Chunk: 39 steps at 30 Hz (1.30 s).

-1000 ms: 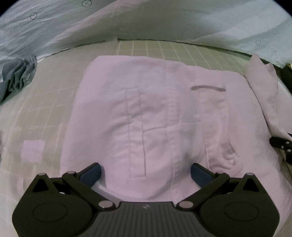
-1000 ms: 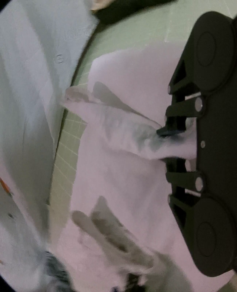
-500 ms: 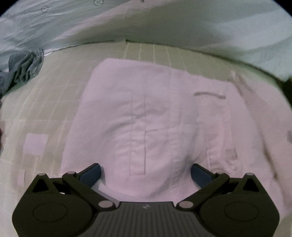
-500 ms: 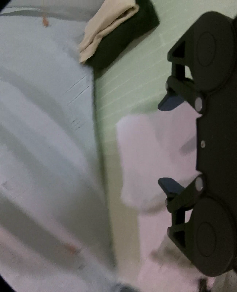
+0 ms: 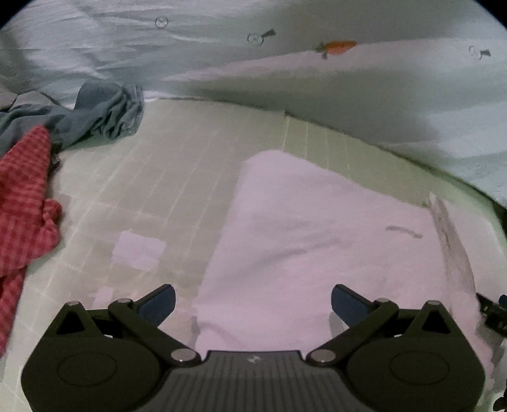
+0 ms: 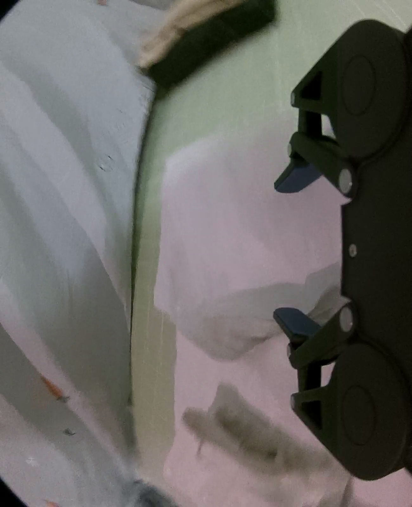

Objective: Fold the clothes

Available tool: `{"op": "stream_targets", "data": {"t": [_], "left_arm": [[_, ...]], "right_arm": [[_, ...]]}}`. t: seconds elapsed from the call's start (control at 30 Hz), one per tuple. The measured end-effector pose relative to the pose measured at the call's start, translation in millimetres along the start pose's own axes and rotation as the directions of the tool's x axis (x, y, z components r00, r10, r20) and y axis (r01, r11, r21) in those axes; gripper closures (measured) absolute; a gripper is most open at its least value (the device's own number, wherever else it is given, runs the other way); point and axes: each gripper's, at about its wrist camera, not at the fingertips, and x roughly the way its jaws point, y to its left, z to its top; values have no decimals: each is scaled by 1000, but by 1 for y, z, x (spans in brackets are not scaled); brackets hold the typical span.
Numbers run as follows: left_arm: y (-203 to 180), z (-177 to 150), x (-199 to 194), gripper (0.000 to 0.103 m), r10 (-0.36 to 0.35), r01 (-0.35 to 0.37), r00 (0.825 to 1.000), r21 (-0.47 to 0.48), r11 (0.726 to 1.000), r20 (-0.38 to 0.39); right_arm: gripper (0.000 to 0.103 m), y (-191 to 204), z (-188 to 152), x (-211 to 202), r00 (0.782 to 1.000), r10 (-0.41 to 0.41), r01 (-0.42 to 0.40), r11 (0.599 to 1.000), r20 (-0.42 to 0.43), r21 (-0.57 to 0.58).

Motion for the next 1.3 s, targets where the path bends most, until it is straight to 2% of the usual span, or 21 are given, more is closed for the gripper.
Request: {"op": "stream_targets", "data": {"t": [0.13, 0.2, 0.27, 0.37, 0.47, 0.57, 0.67, 0.77, 0.83, 0.87, 0.9, 0.97, 1.03, 1.13, 1.2, 1.3], "left_arm": [[10, -4, 5, 0, -24, 25, 999, 27, 999, -39], [15, -4, 5, 0, -43, 46, 998, 53, 998, -49], [20, -4, 4, 0, -54, 59, 997, 89, 994, -52], [34, -6, 3, 0, -58, 66, 996, 137, 988, -60], [52, -7, 4, 0, -63, 74, 995, 152, 986, -75], [70, -5, 7, 0, -69, 80, 994, 134, 988, -86], [81, -2, 9, 0, -87, 99, 992, 122, 988, -95], [84, -2, 11, 0, -109, 122, 988, 126, 985, -105], [82, -3, 12, 0, -119, 133, 986, 129, 983, -116], [81, -4, 13, 0, -120, 136, 985, 130, 982, -121], [80, -5, 13, 0, -122, 138, 985, 131, 982, -125], [78, -8, 12, 0, -127, 143, 984, 124, 982, -127], [78, -12, 11, 0, -137, 152, 982, 111, 982, -129], [77, -18, 9, 0, -148, 161, 979, 91, 983, -138], [76, -20, 7, 0, -141, 154, 981, 91, 984, -135], [77, -22, 2, 0, -131, 143, 983, 95, 985, -125]], "right_arm": [[24, 22, -3, -11, 996, 91, -91, 995, -7, 37], [24, 33, -5, -19, 995, 103, -104, 993, 16, 57], [24, 39, -5, -26, 995, 79, -86, 990, 62, 113], [24, 37, -7, -35, 994, -6, -21, 968, 109, 248], [24, 39, -10, -30, 996, -48, 23, 953, 75, 301], [24, 61, -18, -26, 998, -42, 31, 965, 37, 259], [23, 90, -25, -20, 992, -128, 126, 984, 5, 126], [24, 102, -31, -16, 978, -210, 210, 977, -2, 33], [36, 102, -31, -21, 970, -241, 240, 971, 17, 18], [55, 101, -31, -24, 967, -252, 252, 968, 24, 21], [66, 98, -31, -28, 964, -264, 264, 964, 33, 24], [69, 93, -30, -34, 954, -296, 295, 955, 55, 31], [70, 87, -33, -35, 950, -310, 308, 950, 46, 43], [65, 83, -40, -27, 965, -262, 262, 964, -8, 50], [52, 89, -45, -24, 972, -236, 237, 971, -21, 34], [39, 96, -48, -17, 965, -261, 260, 965, -14, -22]]}}
